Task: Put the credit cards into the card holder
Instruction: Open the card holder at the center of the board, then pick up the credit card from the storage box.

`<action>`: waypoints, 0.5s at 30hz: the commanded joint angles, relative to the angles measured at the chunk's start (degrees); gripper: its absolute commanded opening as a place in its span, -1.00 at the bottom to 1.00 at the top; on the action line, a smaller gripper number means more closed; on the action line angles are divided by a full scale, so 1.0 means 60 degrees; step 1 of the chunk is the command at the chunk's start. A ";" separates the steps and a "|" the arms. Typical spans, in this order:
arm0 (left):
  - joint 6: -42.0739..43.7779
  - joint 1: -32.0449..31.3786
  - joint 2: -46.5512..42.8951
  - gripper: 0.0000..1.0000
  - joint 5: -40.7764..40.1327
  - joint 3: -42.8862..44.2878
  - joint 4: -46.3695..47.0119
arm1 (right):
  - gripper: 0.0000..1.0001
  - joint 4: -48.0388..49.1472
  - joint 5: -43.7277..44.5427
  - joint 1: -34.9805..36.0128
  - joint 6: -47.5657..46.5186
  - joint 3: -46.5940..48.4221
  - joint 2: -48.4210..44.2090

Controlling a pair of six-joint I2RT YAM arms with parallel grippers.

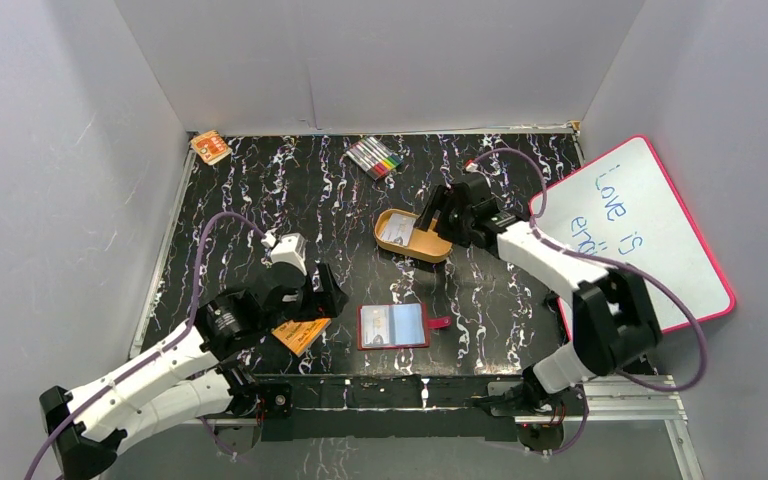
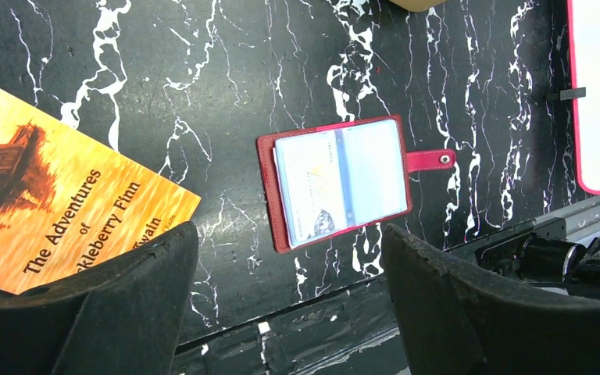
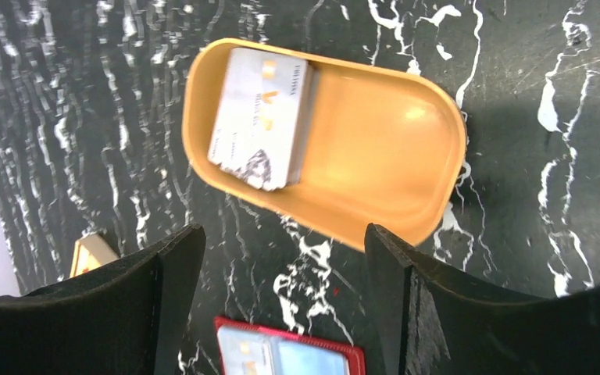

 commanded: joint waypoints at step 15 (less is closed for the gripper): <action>-0.0521 0.0025 -0.0890 0.68 -0.0382 -0.0421 -0.1009 | 0.31 0.2337 -0.0679 -0.0165 0.1285 0.1094 0.3186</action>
